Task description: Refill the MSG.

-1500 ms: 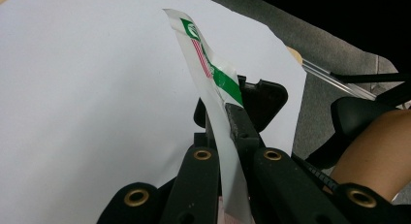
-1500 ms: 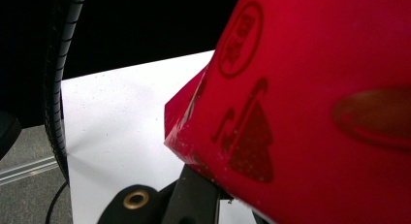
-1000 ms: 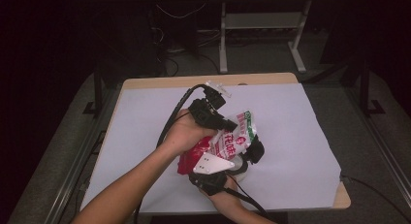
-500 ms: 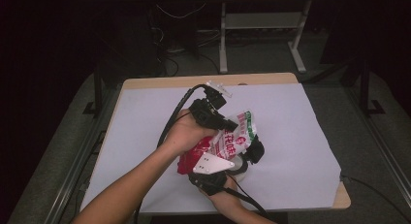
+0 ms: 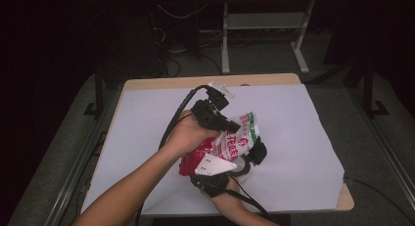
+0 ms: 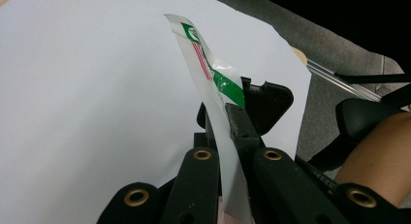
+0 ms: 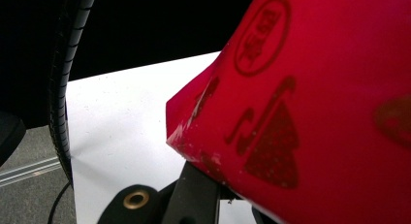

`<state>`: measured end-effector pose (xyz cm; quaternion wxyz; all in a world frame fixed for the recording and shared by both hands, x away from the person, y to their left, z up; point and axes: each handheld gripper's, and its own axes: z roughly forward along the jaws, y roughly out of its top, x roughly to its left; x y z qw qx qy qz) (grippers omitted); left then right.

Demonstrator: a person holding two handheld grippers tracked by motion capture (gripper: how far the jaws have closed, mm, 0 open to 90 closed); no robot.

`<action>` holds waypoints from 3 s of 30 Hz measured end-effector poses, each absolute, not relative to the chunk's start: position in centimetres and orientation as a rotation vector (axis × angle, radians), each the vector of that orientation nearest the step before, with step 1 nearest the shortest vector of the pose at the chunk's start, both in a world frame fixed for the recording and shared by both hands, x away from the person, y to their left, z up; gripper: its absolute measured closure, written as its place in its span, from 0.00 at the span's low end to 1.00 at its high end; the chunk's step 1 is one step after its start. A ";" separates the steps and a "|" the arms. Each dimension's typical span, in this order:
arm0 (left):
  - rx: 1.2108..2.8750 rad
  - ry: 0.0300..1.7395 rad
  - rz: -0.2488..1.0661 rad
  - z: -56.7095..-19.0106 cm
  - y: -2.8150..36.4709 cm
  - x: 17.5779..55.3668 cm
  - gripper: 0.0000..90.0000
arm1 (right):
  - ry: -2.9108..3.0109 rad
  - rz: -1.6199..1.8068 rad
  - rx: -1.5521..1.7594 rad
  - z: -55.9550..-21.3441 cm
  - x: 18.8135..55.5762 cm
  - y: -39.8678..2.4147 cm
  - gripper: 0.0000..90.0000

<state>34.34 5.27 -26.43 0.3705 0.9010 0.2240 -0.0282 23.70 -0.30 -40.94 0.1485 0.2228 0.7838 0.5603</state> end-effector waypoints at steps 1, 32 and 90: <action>2.311 0.573 -0.071 -26.4 5.3 34.3 1.00 | 2.253 1.610 0.638 -40.9 23.7 -0.3 1.00; 2.323 0.581 -0.049 -26.3 5.3 34.3 1.00 | 2.243 1.632 0.633 -40.6 23.7 0.0 1.00; 2.306 0.616 -0.046 -26.2 4.6 34.0 1.00 | 2.246 1.616 0.610 -40.4 23.7 0.2 1.00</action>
